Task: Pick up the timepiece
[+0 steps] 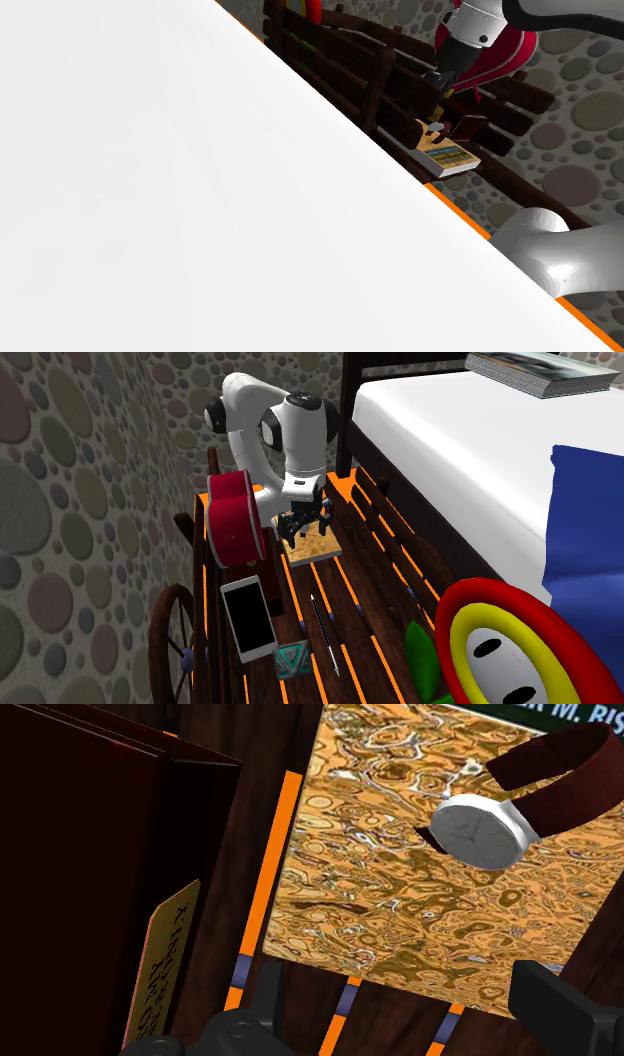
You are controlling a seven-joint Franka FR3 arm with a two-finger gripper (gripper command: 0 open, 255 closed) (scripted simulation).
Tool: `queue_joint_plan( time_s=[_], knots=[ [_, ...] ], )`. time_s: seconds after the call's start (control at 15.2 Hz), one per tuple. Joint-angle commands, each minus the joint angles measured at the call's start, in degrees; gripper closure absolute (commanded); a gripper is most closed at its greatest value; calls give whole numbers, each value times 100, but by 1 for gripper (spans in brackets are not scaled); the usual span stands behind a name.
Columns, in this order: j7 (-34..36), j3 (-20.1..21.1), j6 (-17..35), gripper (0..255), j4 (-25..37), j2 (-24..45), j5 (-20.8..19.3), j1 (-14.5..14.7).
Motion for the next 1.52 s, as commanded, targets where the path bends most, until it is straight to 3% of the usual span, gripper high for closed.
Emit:
queue_joint_plan(
  time_s=[0.0,0.46,1.06,1.12,1.45],
  knots=[
    [0,0,0,0,0,0,0,0],
    [-1268,-465,-1285,0,74,-964,501,632],
    [-1296,-489,-815,0,-671,-1239,466,603],
    [-1303,-498,-804,255,-666,-1223,461,602],
    [-1304,-498,-809,255,-657,-1219,461,603]
  ],
)
